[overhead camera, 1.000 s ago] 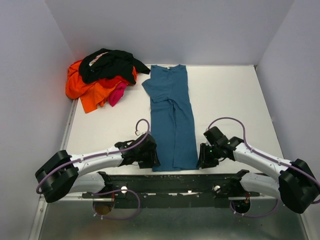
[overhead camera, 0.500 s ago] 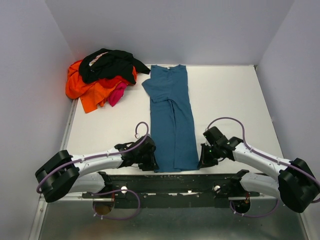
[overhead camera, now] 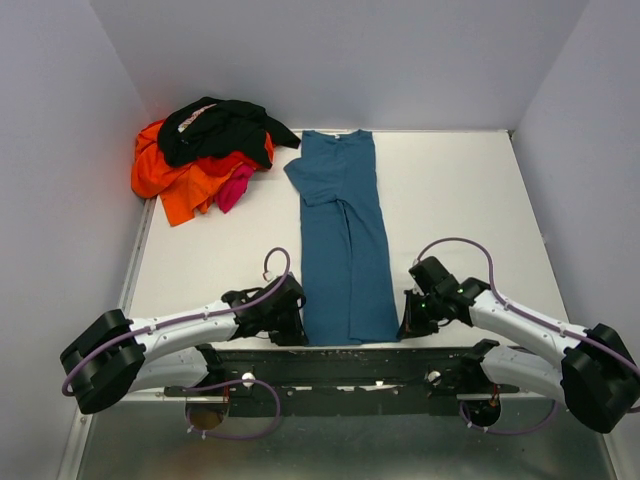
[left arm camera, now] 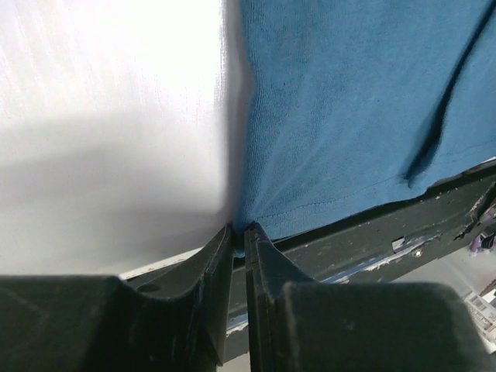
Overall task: Fold and stack the t-shirts
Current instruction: Grab the bottom of the folded rectangular tshirt with both arms, then fold the folded rectangular tshirt in 1/3 of the way
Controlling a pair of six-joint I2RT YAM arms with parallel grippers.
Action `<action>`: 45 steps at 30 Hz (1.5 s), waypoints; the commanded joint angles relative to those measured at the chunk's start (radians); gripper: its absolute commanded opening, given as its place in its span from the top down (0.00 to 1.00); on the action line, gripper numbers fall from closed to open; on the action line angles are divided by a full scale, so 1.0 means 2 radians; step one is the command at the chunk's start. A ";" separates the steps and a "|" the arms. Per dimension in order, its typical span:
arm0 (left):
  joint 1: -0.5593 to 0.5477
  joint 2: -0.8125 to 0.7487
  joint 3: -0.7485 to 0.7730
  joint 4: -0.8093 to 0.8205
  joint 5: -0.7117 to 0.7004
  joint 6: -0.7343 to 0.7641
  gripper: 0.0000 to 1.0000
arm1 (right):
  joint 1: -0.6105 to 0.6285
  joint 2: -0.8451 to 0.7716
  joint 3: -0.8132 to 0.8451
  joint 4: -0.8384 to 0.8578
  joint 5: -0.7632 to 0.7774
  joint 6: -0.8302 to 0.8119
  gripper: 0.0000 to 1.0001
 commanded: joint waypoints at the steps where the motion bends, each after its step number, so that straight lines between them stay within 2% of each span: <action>1: -0.003 -0.001 -0.009 0.014 0.001 -0.006 0.75 | 0.003 -0.007 -0.006 -0.006 -0.005 0.005 0.99; 5: -0.003 -0.003 -0.020 0.039 0.010 -0.019 0.78 | 0.004 -0.013 -0.006 -0.006 -0.008 0.006 0.99; 8: -0.003 -0.013 -0.018 0.026 0.009 -0.021 1.00 | 0.004 -0.023 0.000 -0.017 -0.007 0.006 0.99; 14: 0.001 -0.060 0.029 -0.055 -0.016 0.005 1.00 | 0.003 -0.066 0.053 -0.075 0.028 0.004 0.99; 18: 0.054 -0.064 0.066 -0.064 -0.004 0.043 1.00 | 0.001 -0.059 0.112 -0.088 0.076 -0.014 0.99; 24: 0.143 -0.002 0.139 -0.032 -0.004 0.113 1.00 | -0.048 0.044 0.216 -0.053 0.084 -0.062 0.99; 32: 0.224 0.163 0.271 0.016 -0.049 0.176 1.00 | -0.122 0.230 0.373 -0.030 0.067 -0.105 0.99; 38: 0.259 0.253 0.336 0.043 -0.078 0.183 1.00 | -0.148 0.336 0.474 -0.033 0.054 -0.108 0.99; 45: 0.270 0.321 0.405 0.037 -0.088 0.198 1.00 | -0.172 0.425 0.569 -0.045 0.036 -0.110 0.99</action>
